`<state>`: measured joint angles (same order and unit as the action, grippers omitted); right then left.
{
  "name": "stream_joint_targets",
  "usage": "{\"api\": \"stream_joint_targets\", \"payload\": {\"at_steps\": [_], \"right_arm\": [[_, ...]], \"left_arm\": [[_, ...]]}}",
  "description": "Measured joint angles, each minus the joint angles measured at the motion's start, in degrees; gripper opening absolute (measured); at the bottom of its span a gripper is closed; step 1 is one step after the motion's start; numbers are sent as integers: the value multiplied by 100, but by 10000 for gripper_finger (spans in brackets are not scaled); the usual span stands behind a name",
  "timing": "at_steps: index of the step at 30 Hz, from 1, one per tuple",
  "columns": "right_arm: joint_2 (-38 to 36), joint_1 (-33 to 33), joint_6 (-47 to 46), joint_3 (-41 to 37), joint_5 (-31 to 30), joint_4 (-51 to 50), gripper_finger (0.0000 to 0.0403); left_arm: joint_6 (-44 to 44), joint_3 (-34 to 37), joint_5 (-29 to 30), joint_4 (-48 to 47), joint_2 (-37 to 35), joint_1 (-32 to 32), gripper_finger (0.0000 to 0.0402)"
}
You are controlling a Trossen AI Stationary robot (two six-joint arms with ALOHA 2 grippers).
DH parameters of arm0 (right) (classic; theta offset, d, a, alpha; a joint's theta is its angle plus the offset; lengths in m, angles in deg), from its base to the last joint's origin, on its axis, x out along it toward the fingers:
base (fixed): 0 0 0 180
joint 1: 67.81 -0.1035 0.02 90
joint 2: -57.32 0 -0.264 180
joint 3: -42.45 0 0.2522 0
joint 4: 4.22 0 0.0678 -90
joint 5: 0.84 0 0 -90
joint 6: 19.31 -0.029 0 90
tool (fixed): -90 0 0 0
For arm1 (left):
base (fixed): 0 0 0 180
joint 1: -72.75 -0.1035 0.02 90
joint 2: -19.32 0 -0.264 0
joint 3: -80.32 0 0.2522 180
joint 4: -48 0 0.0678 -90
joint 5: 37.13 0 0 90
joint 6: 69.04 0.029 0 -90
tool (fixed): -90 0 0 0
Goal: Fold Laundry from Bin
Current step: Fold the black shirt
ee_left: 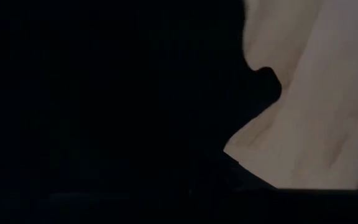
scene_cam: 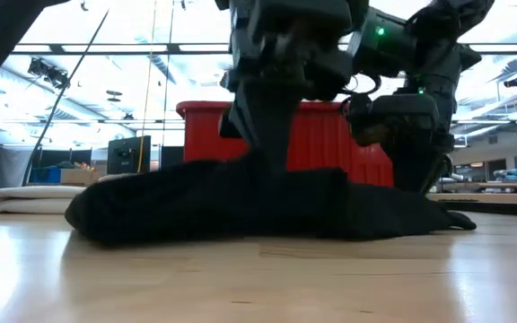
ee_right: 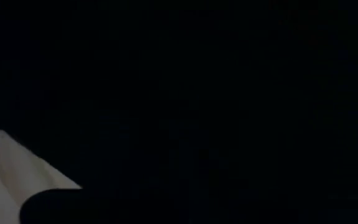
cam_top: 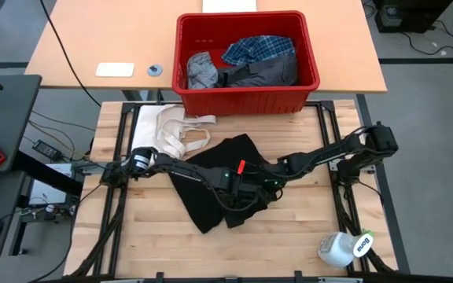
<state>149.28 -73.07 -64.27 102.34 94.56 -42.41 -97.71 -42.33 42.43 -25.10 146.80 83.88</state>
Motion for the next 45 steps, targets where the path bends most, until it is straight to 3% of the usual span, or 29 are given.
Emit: {"api": "stream_joint_targets", "payload": {"at_steps": [6,11,15,24,28,36,41,45], "right_arm": [[-240,51,-1,2,-79,54,36],[-345,105,92,2,63,64,37],[-299,101,209,-10,66,63,61],[-299,257,171,-26,23,41,146],[-299,344,133,-26,27,39,160],[-299,459,68,-26,47,81,161],[-299,540,-25,-26,-176,133,160],[-299,598,-159,-27,-280,152,160]], "left_arm": [[407,-6,582,-369,-316,-1,9],[770,-6,642,-292,-397,-145,9],[832,296,650,60,-396,-224,22],[811,925,641,27,-401,-267,192],[1040,925,655,170,-632,-234,236],[1260,917,777,374,-1295,-190,244],[1241,909,779,1491,-1404,163,242],[1487,907,804,2349,-1065,519,231]]}}
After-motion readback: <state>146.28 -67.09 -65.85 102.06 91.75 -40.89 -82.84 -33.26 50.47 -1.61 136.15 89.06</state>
